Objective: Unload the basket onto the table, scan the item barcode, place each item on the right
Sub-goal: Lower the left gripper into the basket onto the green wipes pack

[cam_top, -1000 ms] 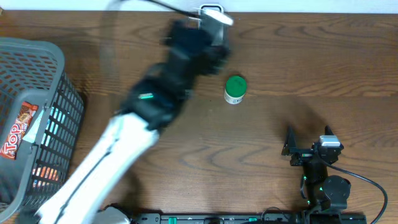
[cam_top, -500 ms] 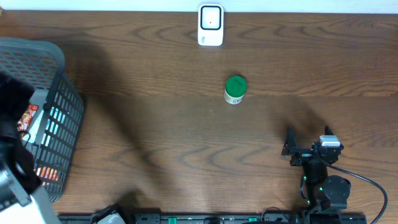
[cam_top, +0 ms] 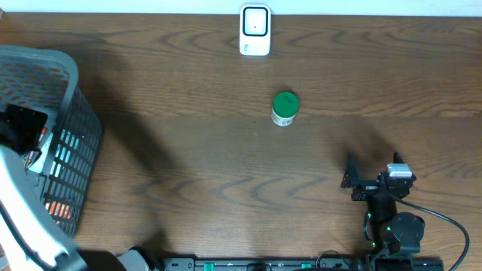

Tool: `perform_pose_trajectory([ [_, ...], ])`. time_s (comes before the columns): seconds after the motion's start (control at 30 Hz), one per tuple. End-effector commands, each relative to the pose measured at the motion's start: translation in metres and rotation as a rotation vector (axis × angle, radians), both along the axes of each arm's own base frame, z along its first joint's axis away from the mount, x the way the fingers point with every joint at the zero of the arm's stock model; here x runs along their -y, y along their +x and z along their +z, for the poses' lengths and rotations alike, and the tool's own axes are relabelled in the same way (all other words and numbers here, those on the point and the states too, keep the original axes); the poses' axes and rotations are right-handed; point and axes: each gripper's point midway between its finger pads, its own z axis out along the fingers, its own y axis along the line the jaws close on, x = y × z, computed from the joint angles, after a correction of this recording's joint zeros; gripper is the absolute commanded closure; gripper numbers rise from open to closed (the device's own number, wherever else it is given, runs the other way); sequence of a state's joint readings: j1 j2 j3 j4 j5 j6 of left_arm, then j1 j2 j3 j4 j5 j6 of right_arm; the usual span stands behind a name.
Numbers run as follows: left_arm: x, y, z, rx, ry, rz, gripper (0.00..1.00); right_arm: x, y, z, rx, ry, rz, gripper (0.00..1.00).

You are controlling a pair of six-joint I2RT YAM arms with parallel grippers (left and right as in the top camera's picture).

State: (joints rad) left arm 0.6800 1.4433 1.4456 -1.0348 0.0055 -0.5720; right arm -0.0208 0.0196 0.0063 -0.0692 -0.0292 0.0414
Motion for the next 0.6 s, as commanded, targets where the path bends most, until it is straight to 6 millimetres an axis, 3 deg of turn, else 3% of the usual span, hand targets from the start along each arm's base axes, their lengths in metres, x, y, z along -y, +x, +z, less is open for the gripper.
perform_pose_trajectory([
  [0.0,-0.004,0.006,-0.025,-0.057,-0.046,-0.031,0.02,0.0,0.0,-0.001,-0.005,0.01,-0.002,0.01],
  [0.2,-0.013,0.019,-0.065,-0.126,-0.106,-0.138,0.02,0.0,0.0,-0.001,-0.005,0.01,-0.001,0.01],
  [0.33,-0.02,0.026,-0.081,-0.096,-0.119,-0.199,0.02,0.0,0.0,-0.001,-0.005,0.01,-0.001,0.01],
  [0.57,-0.029,0.003,-0.116,-0.089,-0.159,-0.174,0.02,0.0,0.0,-0.001,-0.005,0.01,-0.002,0.01],
])
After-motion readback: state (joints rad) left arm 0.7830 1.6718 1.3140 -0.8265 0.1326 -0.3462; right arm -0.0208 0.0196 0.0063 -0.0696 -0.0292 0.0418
